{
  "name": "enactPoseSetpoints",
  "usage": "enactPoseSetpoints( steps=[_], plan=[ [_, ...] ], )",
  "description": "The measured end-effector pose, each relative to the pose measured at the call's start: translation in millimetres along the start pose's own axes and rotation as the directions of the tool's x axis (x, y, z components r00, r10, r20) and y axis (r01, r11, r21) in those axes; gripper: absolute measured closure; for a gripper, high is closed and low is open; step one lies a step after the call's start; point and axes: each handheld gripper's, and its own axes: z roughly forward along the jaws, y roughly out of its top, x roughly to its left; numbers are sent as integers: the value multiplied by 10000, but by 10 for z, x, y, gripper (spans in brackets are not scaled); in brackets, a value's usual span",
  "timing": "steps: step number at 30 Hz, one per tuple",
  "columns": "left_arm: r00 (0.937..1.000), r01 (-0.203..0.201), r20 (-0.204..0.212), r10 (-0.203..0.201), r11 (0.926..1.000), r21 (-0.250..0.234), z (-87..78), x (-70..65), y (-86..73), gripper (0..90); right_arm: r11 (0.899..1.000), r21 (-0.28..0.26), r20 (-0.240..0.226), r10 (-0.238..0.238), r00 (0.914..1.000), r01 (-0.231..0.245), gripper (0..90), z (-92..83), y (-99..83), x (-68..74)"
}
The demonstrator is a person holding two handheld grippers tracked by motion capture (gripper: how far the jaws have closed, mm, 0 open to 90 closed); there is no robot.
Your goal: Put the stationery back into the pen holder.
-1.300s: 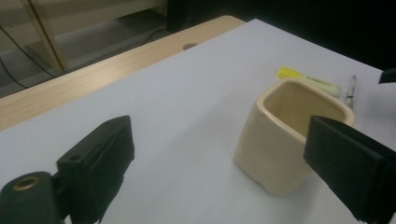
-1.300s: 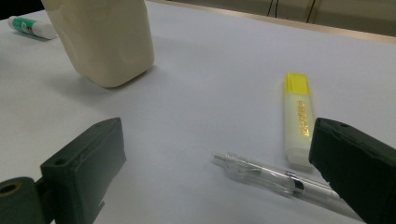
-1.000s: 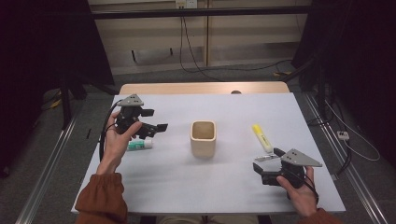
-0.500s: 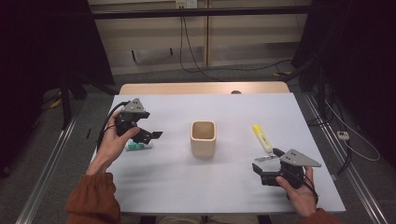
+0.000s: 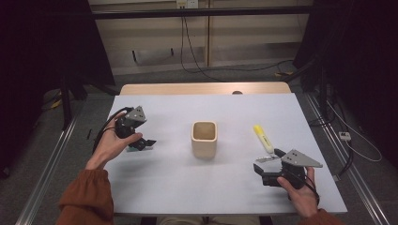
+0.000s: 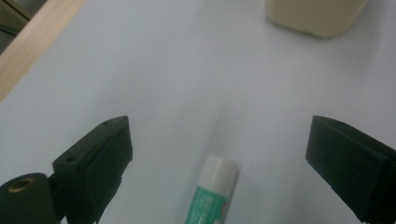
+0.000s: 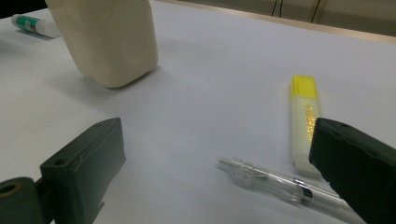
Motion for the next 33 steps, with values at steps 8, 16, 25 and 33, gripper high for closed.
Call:
enactPoseSetpoints(
  steps=[8,16,25,33],
  plan=[
    [9895,-1081,1049,998,9912,758,126,18,-78,71,10000,21,-23,-44,10000,44,32,6,2,4],
    [9773,-1607,1583,1408,9796,1209,208,51,-119,92,10000,18,-53,-53,10000,53,32,10,0,3],
    [9631,-2248,2009,1790,9458,2345,278,85,-152,116,10000,97,-66,-12,10000,13,32,20,-1,3],
    [9564,-2502,2154,1974,9341,2546,369,123,-179,160,10000,74,-101,24,9999,-23,32,19,0,2]
  ],
)
